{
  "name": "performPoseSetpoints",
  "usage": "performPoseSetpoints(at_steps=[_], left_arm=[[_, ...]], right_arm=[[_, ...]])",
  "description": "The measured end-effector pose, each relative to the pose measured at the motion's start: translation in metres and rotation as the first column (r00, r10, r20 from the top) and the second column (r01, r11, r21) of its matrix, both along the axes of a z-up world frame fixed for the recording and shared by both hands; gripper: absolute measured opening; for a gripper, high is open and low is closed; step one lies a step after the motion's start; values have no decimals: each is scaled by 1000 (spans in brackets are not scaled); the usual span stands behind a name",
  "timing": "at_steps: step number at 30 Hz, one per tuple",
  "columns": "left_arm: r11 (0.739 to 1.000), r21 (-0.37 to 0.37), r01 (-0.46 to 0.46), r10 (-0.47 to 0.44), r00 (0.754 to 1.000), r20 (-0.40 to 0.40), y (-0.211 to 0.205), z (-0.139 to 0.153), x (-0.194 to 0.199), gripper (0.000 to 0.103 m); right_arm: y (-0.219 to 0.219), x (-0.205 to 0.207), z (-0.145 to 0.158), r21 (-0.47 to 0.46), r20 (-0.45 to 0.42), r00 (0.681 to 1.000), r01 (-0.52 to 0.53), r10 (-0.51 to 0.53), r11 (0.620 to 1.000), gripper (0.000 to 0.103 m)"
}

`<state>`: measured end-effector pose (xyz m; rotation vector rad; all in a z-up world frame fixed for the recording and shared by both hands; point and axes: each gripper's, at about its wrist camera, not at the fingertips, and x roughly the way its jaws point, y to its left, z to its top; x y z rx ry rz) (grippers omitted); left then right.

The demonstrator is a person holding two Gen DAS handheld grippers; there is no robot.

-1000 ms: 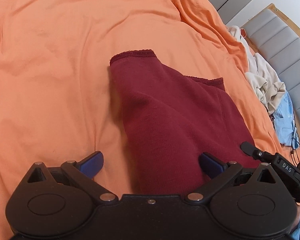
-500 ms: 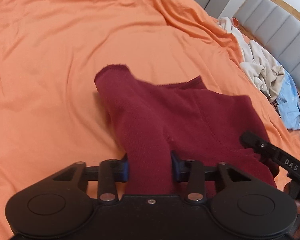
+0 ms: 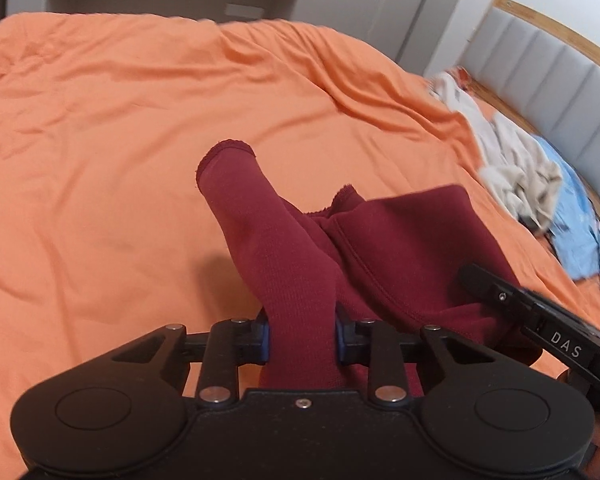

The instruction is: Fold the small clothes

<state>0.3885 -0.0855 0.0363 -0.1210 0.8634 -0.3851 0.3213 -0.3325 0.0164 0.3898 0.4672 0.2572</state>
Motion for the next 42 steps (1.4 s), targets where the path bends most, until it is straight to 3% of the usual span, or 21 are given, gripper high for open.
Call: performPoseSetpoints(at_steps=[9, 15, 18, 21, 22, 24, 26, 28, 30, 34, 42], left_arm=[[996, 41, -74, 73, 997, 30, 44, -3, 33, 30], [995, 64, -71, 73, 997, -37, 48, -57, 51, 34], [994, 50, -98, 101, 993, -62, 53, -79, 51, 46], [992, 22, -128, 129, 989, -74, 60, -86, 52, 56], [990, 16, -138, 138, 987, -81, 62, -86, 53, 65], [988, 20, -155, 156, 984, -84, 62, -84, 52, 78], [984, 33, -173, 175, 982, -66, 60, -80, 48, 84], [980, 37, -196, 198, 979, -51, 60, -74, 42, 94], [976, 21, -217, 218, 976, -29, 62, -66, 31, 96], [963, -2, -269, 269, 963, 34, 69, -44, 2, 102], [931, -47, -362, 365, 919, 152, 92, 2, -76, 103]], right_arm=[[30, 51, -32, 81, 12, 1000, -12, 11, 997, 19], [21, 77, -75, 27, -152, 988, 46, -41, 999, 22], [14, 83, -90, 25, -207, 977, 60, -54, 998, 28], [15, 84, -95, 0, -226, 971, 76, -74, 997, 45], [16, 82, -95, -9, -226, 971, 83, -83, 997, 52], [16, 79, -93, -17, -218, 972, 88, -90, 996, 54], [15, 74, -87, -24, -213, 972, 100, -103, 995, 71], [13, 70, -82, -23, -206, 971, 118, -120, 993, 81], [10, 64, -74, -9, -197, 972, 129, -128, 992, 84], [12, 38, -51, 11, -126, 983, 132, -130, 991, 103], [32, -38, -7, -3, 18, 996, 88, -88, 996, 103]])
